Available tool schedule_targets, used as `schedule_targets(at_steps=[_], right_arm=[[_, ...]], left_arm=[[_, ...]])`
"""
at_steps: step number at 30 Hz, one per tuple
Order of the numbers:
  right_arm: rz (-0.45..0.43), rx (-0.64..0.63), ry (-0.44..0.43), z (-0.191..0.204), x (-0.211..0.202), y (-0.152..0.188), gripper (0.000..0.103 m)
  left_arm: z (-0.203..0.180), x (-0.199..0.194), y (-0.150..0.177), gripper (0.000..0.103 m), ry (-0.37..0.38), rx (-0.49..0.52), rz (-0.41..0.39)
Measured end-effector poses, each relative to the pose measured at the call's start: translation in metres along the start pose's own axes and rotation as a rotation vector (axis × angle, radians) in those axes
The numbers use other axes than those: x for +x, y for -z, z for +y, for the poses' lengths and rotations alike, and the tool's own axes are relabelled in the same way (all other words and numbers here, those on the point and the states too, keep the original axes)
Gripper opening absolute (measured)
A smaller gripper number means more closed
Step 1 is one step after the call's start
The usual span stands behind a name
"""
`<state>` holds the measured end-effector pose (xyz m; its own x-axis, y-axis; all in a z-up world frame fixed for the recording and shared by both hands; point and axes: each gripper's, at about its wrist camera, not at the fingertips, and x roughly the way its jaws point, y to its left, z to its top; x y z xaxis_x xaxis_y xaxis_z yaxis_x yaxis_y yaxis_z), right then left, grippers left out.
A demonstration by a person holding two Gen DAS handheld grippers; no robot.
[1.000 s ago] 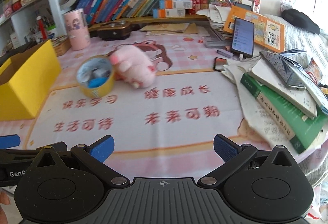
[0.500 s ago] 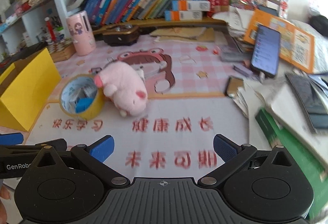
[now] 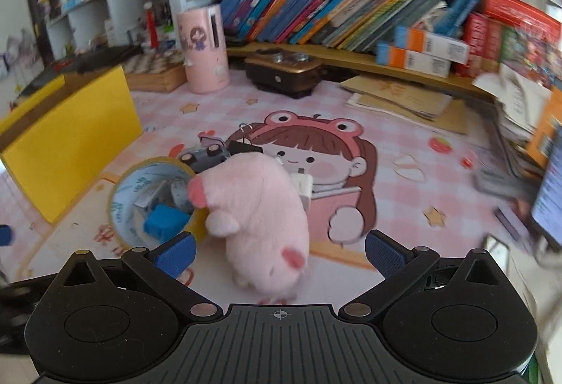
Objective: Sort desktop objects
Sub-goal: 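Close the right tool on the pink plush pig while the left tool approaches the yellow tape roll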
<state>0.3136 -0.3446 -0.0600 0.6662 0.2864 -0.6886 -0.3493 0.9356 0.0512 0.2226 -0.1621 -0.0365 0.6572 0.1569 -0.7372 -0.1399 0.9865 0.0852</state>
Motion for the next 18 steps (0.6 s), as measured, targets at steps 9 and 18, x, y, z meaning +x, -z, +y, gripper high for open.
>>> schedule_targets(at_steps=[9,18], right_arm=[[0.075,-0.062,-0.06,0.011,0.045,-0.013,0.076],[-0.012,0.024,-0.054,-0.012,0.009,-0.019,0.064]], left_arm=[[0.006,0.002,-0.011,0.103,0.002,0.011,-0.012],[-0.028,0.033,-0.029,0.103,0.07,0.127,-0.032]])
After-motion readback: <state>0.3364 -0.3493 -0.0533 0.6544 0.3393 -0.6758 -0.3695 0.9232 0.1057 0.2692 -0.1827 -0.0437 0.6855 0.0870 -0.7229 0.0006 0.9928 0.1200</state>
